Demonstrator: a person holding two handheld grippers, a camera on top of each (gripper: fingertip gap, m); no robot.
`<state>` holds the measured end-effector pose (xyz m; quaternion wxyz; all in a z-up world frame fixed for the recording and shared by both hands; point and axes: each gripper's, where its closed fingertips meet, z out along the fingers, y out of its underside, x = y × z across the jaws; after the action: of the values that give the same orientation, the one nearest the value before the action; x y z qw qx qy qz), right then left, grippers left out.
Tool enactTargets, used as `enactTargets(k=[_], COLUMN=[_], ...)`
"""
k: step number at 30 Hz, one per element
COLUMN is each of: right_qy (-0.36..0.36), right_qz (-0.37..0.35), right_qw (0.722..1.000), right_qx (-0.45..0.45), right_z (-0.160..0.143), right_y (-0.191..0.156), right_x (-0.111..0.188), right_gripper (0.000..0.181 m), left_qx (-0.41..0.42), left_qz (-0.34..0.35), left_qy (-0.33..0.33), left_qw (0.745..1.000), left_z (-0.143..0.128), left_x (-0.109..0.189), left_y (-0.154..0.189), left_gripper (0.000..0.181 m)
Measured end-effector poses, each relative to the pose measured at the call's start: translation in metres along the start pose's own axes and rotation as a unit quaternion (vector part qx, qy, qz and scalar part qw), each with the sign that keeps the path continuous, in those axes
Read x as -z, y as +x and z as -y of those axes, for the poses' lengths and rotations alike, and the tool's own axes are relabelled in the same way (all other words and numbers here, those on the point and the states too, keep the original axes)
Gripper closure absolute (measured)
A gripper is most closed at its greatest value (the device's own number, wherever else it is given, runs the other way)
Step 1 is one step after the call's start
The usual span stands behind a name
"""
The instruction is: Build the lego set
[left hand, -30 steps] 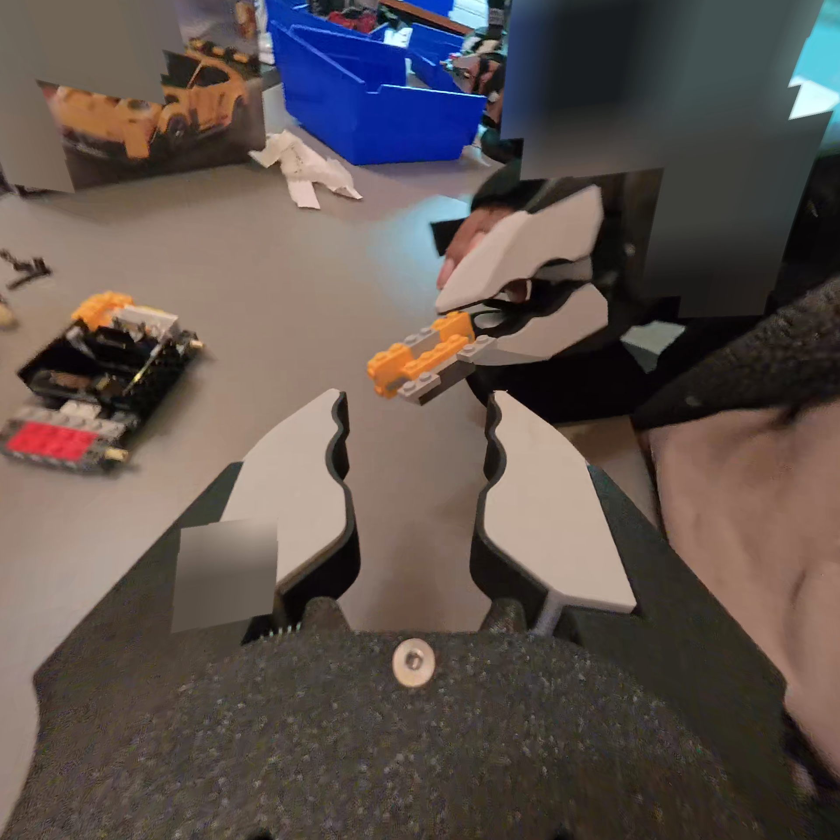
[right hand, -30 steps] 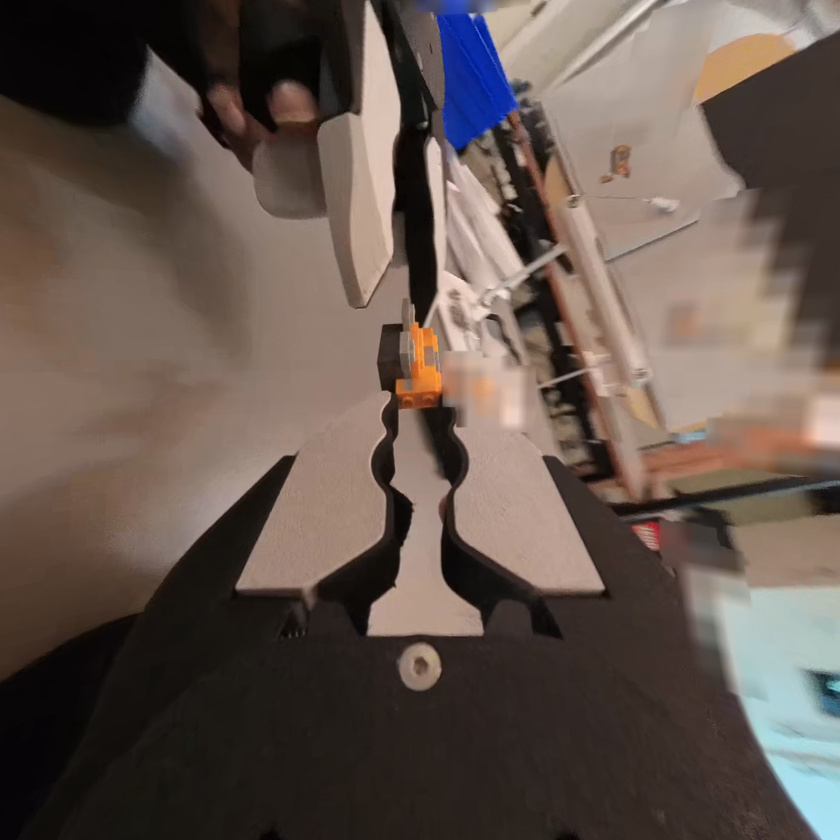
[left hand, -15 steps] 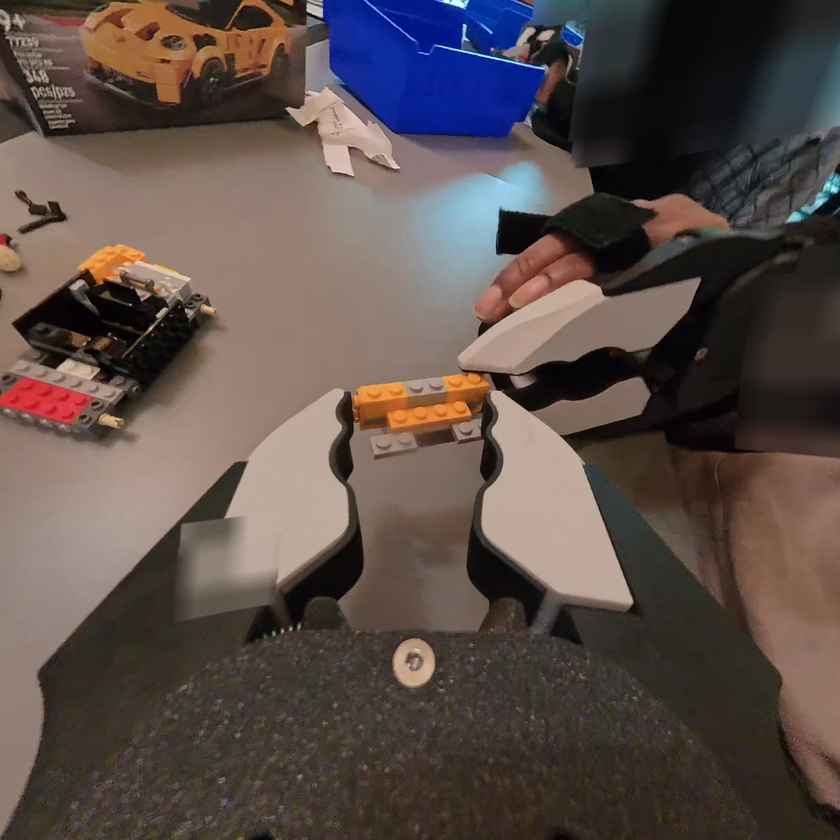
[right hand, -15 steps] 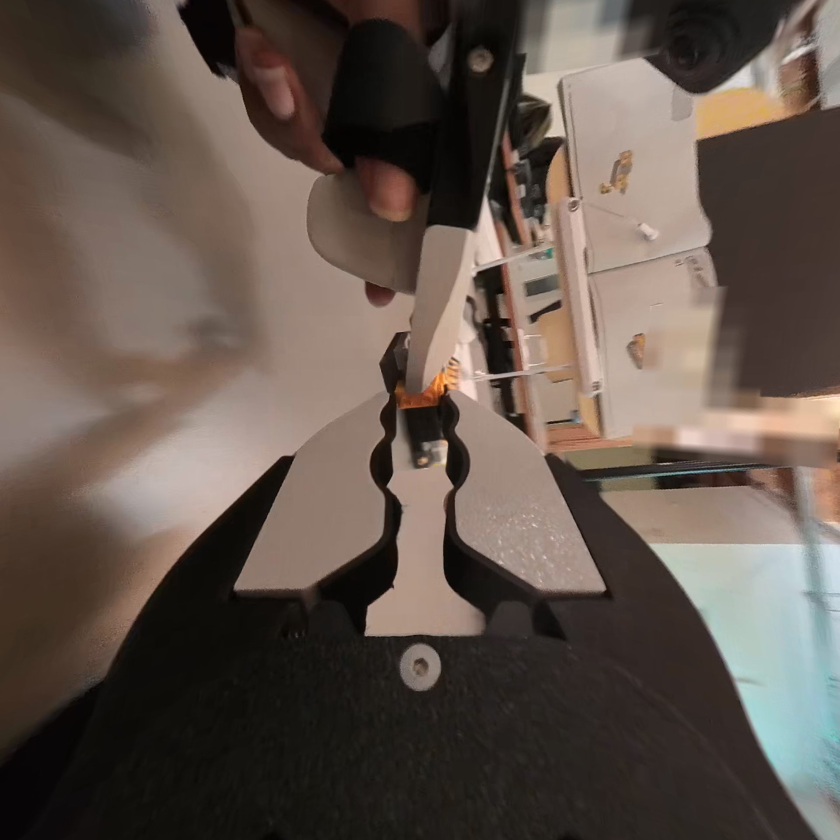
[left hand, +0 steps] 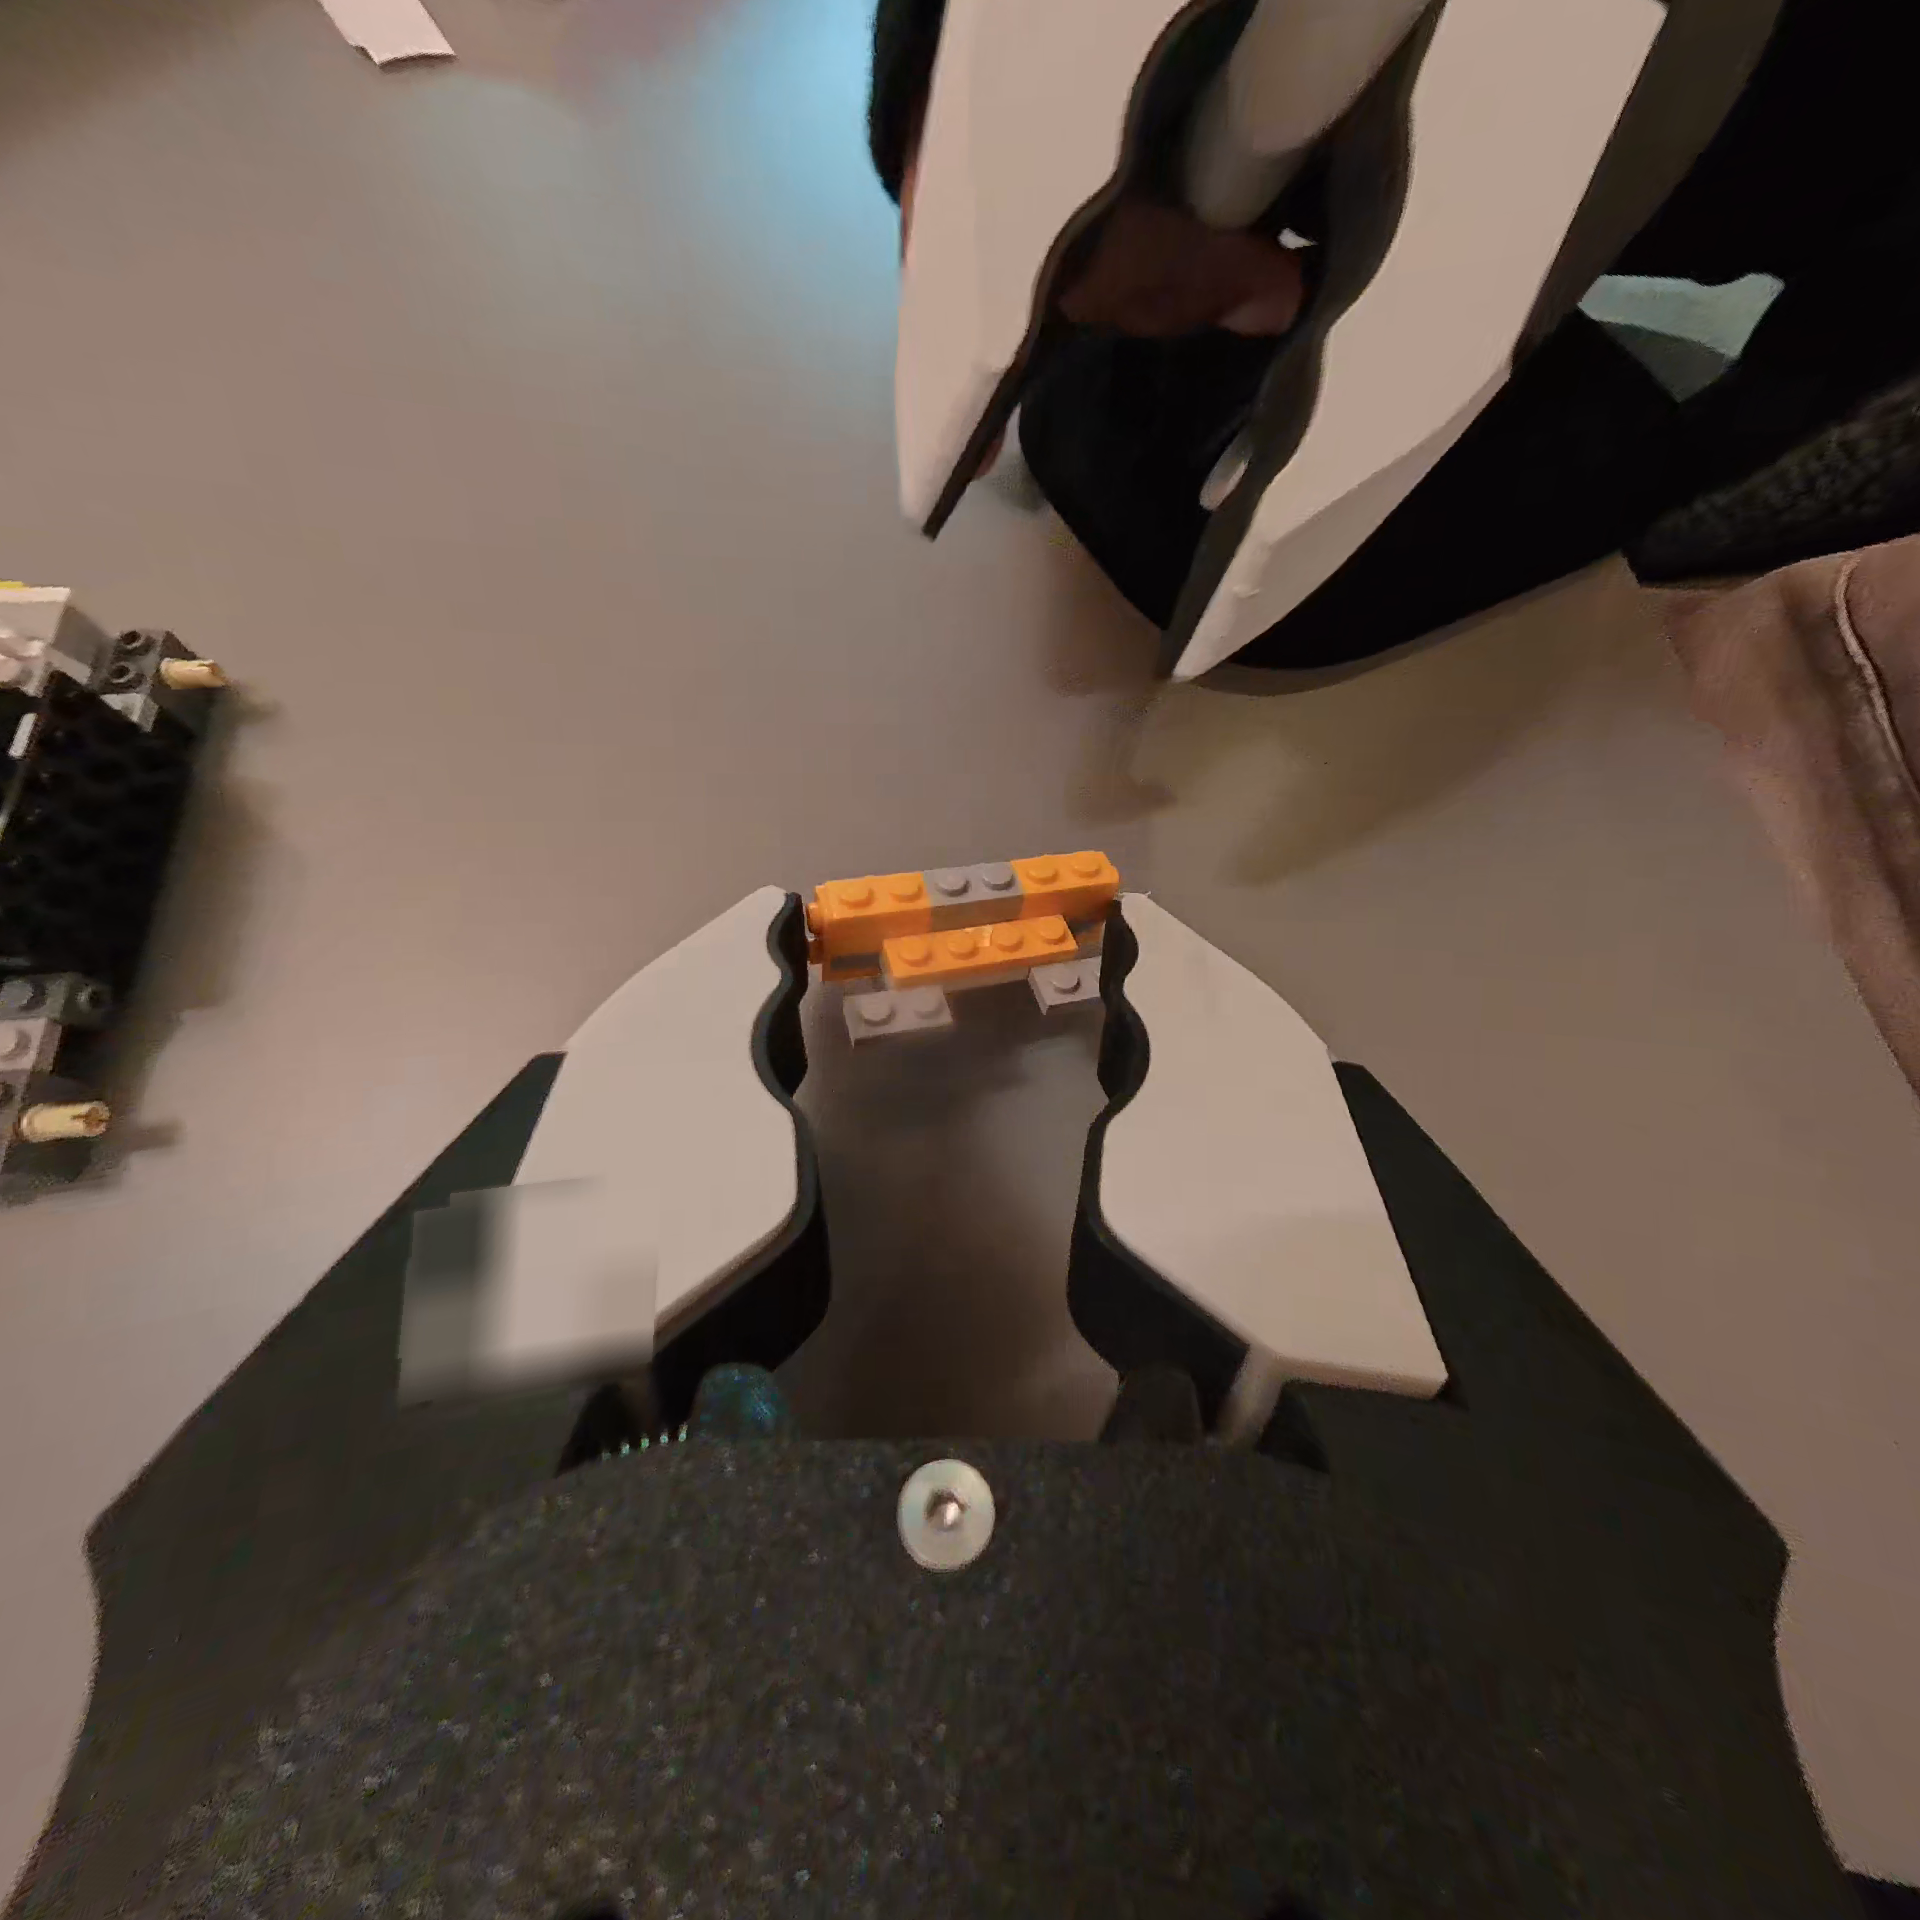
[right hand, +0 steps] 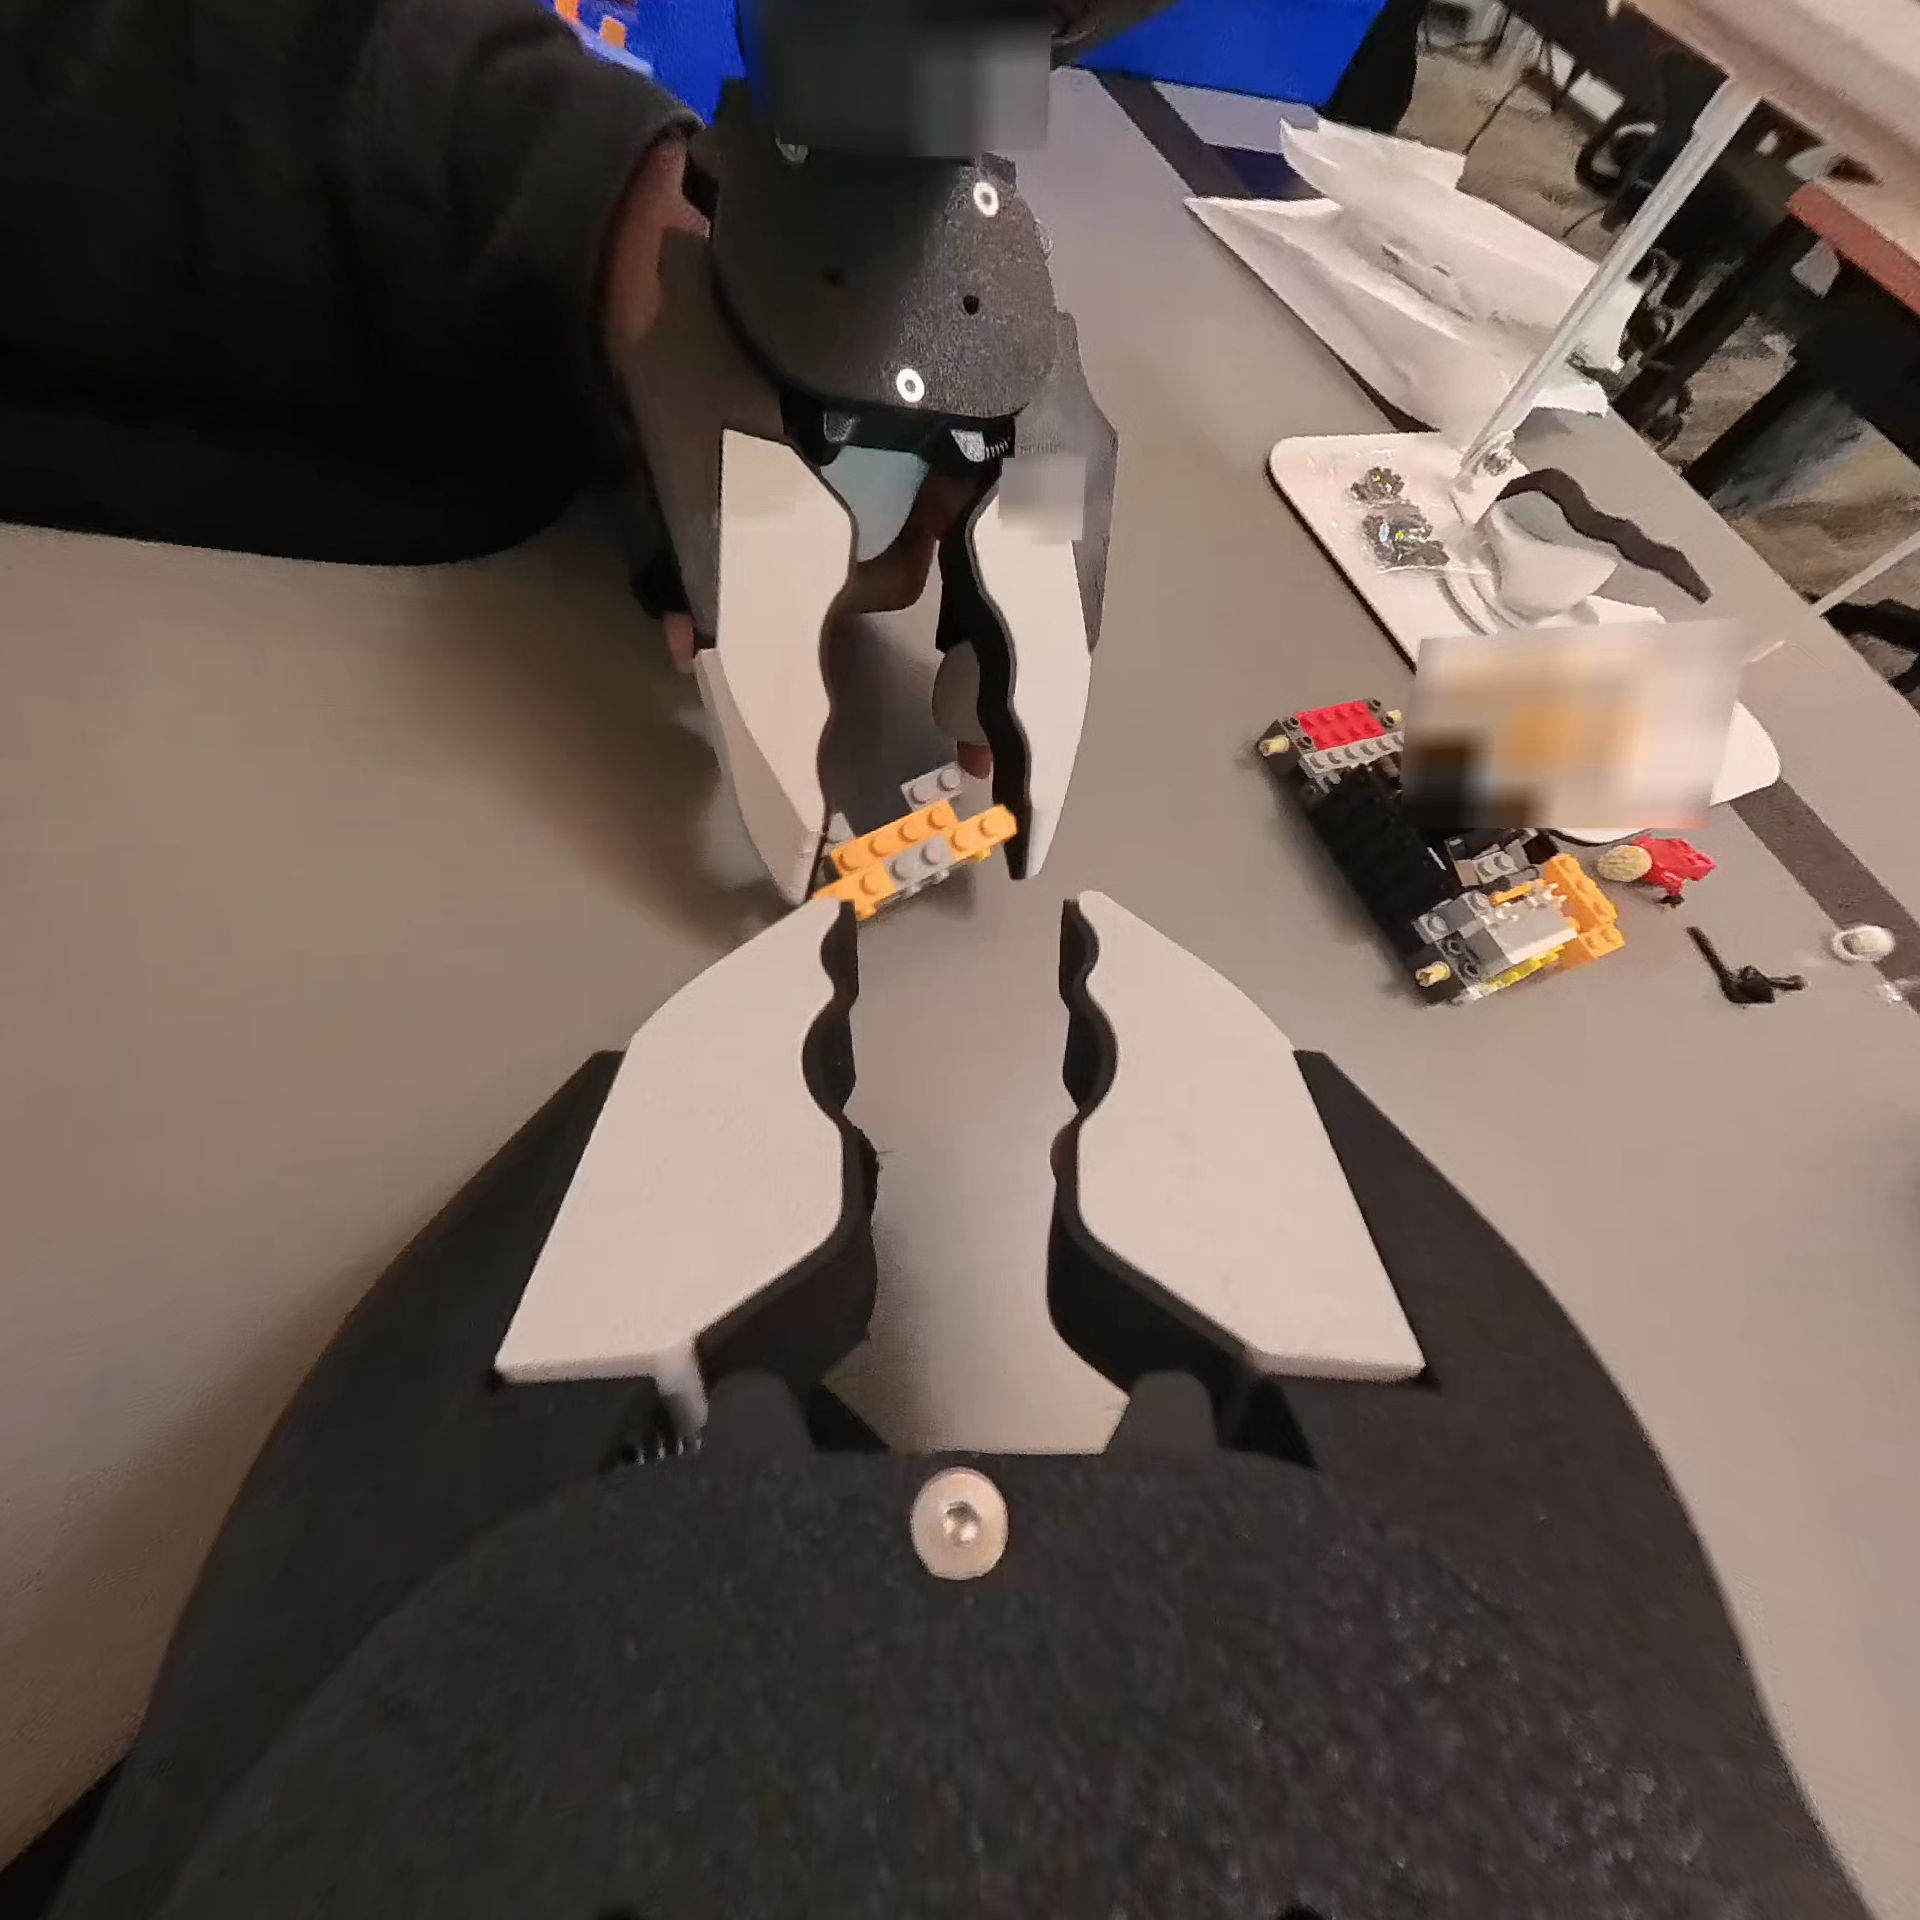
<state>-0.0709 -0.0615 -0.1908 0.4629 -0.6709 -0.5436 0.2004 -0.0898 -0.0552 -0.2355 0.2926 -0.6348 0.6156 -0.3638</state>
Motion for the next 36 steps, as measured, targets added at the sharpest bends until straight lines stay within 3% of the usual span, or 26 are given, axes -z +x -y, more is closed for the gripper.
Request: enactTargets(k=[6, 11, 14, 18, 21, 25, 30, 33, 36], right_qy=[-0.003, -0.011, -0.034, -0.110, -0.124, -0.110, -0.093, -0.088, -0.127], right_qz=[0.006, 0.024, 0.060, 0.123, 0.133, 0.119, 0.084, 0.094, 0.144], right_qw=[1.000, 0.999, 0.997, 0.982, 0.977, 0.979, 0.984, 0.984, 0.969], right_qx=[-0.022, -0.028, 0.021, 0.091, 0.107, 0.124, 0.123, 0.121, 0.157], right_z=[-0.008, -0.017, -0.022, -0.037, -0.036, -0.028, -0.014, -0.007, -0.019], right_y=[0.009, 0.011, 0.011, 0.017, 0.018, 0.006, -0.010, -0.014, -0.007], right_x=[-0.010, -0.009, -0.011, -0.018, -0.030, -0.042, -0.047, -0.048, -0.047], right_gripper=[0.144, 0.145, 0.145, 0.148, 0.151, 0.151, 0.139, 0.130, 0.122], left_qx=[-0.019, -0.005, 0.041, 0.063, 0.076, 0.072, 0.078, 0.077, 0.072], left_qz=[-0.022, 0.016, 0.063, 0.116, 0.093, 0.080, 0.107, 0.114, 0.107], left_qy=[-0.028, -0.022, -0.018, -0.097, -0.102, -0.095, -0.081, -0.070, -0.084], left_qw=[0.999, 1.000, 0.997, 0.987, 0.988, 0.990, 0.988, 0.988, 0.988], left_z=[-0.005, -0.007, -0.005, -0.021, -0.021, -0.022, -0.022, -0.017, -0.018], left_x=[-0.006, 0.008, 0.024, 0.028, 0.022, 0.015, 0.025, 0.033, 0.028], left_y=[-0.008, -0.017, -0.022, -0.011, 0.008, 0.010, -0.002, -0.004, 0.003], left_gripper=[0.126, 0.110, 0.116, 0.127, 0.141, 0.137, 0.124, 0.125, 0.129])
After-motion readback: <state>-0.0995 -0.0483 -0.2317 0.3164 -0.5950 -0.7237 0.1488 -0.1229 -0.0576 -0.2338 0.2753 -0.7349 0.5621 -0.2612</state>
